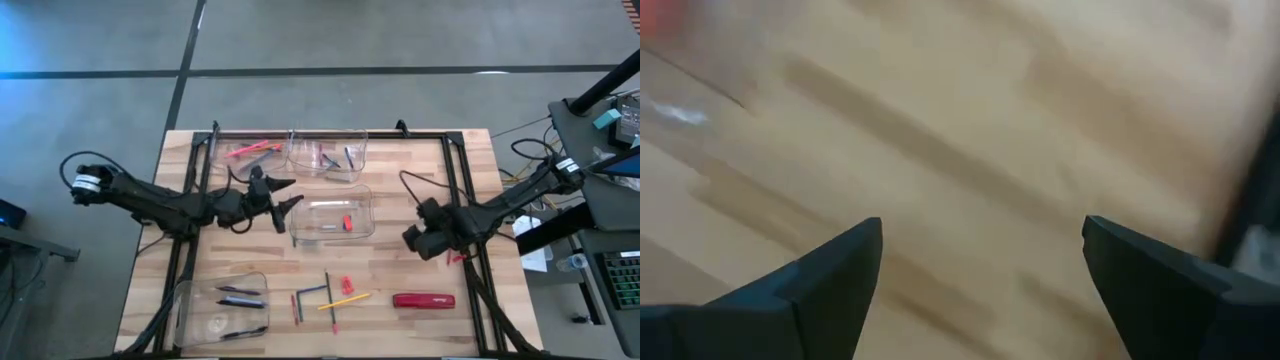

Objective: Sort crayons/erasers/pens/pencils in bins
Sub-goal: Put the top red crayon into the top right transparent bin

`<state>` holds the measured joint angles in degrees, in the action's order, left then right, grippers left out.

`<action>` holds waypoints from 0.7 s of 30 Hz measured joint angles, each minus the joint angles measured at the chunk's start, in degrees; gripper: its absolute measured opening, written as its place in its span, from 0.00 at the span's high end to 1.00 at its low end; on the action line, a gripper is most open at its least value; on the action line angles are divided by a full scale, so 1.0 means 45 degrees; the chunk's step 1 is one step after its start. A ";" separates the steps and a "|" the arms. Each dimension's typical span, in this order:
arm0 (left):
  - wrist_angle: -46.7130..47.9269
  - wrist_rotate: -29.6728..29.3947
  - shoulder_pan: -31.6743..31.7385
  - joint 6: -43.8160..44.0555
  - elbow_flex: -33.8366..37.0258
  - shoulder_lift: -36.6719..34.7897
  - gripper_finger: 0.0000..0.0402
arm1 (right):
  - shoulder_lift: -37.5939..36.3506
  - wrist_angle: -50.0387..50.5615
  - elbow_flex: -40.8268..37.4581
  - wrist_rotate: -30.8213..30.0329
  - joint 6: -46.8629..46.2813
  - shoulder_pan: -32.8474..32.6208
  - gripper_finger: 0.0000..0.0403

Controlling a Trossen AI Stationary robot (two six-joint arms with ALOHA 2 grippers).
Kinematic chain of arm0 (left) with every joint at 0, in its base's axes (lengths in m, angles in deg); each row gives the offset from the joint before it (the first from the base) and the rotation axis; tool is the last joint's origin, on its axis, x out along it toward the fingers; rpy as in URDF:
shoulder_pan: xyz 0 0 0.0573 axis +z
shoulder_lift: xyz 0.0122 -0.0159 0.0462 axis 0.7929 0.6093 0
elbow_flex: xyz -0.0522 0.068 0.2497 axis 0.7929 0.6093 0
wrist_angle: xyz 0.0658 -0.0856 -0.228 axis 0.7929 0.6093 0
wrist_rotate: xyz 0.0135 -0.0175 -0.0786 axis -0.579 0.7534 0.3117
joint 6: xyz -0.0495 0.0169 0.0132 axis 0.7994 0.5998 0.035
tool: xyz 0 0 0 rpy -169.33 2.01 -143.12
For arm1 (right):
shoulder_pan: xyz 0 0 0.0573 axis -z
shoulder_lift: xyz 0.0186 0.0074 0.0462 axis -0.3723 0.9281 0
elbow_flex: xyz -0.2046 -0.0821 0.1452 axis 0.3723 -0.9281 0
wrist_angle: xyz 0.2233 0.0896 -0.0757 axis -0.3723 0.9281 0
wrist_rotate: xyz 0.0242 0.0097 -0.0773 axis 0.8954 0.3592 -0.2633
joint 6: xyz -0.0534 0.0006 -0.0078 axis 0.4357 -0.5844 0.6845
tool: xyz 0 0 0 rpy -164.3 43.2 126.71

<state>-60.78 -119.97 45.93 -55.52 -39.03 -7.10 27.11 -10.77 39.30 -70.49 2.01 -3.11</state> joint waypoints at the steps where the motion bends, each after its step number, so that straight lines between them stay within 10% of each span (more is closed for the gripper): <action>1: -0.0142 -0.0007 0.0014 -0.0043 0.0035 0.0022 0.47 | 0.0012 0.0181 -0.0162 0.0601 -0.0358 0.0000 0.18; 21: 0.0196 0.0064 -0.0013 0.0346 -0.0205 0.0852 0.47 | 0.0167 -0.0158 -0.1099 0.7190 -0.2125 -0.0141 0.18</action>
<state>-59.90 -119.68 45.87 -53.96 -39.95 -3.27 27.86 -11.48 34.36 -38.13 -7.55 -3.75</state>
